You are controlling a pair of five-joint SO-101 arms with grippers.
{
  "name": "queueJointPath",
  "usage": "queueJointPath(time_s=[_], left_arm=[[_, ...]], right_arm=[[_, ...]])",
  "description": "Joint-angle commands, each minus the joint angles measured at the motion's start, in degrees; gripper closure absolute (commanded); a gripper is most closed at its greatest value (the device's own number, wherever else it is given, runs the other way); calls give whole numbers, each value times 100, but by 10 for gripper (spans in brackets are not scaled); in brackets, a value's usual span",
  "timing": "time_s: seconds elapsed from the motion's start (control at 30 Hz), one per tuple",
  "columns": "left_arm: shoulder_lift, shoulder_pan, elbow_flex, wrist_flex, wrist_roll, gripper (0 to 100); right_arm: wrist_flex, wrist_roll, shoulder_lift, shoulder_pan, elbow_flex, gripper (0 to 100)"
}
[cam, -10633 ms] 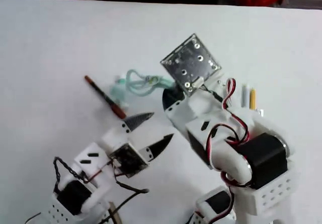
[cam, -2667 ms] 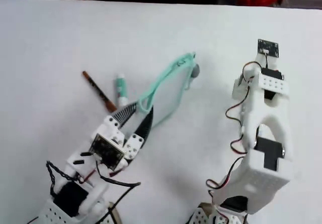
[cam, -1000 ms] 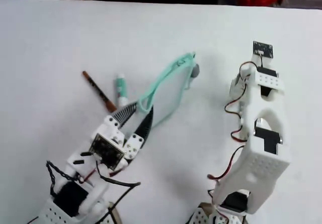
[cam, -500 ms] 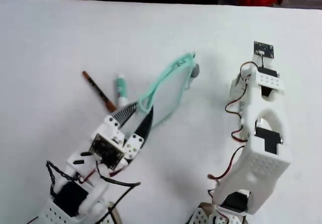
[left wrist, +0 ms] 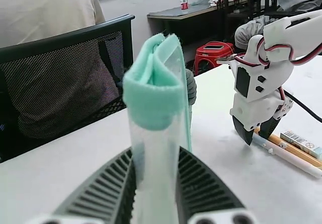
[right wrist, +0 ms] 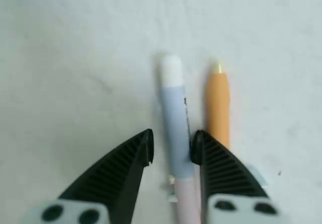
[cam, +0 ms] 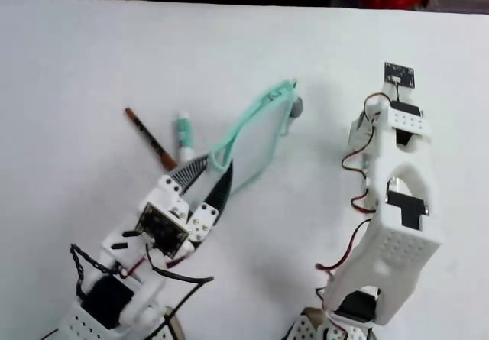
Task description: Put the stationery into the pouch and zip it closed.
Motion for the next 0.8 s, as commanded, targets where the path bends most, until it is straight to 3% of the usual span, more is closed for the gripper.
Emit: queueJointPath(time_s=[0.0,0.47,0.67,0.77], left_arm=[[31,75,62,9,-53,972],[31,75,62,9,-53,972],[31,75,62,9,-53,972],[31,75,62,9,-53,972]], right_arm=[[-75,9,-4,127,-202,861],[-66,9,-4,127,-202,864],[-66,0,-4,136,-211,974],[-66,0,-4,136,-211,980]])
